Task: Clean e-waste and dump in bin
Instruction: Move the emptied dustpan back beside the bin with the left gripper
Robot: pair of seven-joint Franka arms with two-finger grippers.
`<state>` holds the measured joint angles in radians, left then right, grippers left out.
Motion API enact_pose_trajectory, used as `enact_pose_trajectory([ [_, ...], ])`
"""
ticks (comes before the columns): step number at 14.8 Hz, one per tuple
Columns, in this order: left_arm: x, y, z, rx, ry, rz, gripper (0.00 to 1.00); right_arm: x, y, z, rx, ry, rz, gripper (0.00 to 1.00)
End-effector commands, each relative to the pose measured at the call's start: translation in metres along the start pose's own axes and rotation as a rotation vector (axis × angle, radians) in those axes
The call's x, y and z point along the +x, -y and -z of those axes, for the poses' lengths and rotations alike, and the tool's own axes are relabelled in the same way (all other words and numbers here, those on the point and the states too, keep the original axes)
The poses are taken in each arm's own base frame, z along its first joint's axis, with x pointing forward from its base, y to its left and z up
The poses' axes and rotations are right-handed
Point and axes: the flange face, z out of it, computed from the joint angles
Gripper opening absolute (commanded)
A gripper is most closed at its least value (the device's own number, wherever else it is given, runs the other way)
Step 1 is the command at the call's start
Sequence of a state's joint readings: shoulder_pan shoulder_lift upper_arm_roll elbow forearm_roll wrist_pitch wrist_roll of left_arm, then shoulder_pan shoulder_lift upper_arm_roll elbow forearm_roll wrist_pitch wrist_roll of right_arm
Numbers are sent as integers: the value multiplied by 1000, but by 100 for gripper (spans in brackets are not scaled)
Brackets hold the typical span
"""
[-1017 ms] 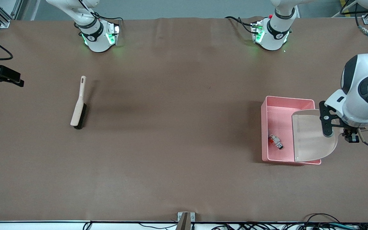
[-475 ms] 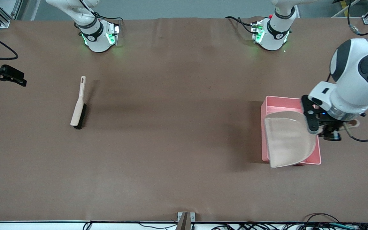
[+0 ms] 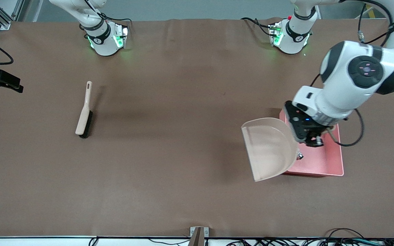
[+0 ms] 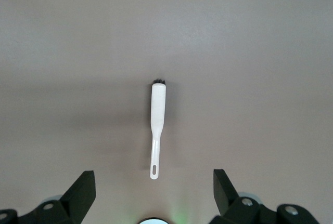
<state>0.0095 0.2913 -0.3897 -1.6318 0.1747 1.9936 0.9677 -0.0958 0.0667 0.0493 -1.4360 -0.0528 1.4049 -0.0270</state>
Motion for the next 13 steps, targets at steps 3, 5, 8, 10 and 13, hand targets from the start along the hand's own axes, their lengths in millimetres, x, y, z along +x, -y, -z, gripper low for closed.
enact_pose_trajectory([
  [3,44,-27,-39,-5,-56,24,0,-7,2,1,-9,-9,-7,100],
  [5,55,-36,-52,-1,-72,7,0,-8,1,0,-8,0,-8,100],
  [8,72,-50,-75,-15,-93,-10,0,-10,-2,0,-8,8,-5,100],
  [10,86,-61,-94,-24,-111,-27,0,-10,-2,0,-8,8,-5,100],
  [13,97,-79,-124,-30,-135,-32,0,-10,1,1,-8,7,1,100],
])
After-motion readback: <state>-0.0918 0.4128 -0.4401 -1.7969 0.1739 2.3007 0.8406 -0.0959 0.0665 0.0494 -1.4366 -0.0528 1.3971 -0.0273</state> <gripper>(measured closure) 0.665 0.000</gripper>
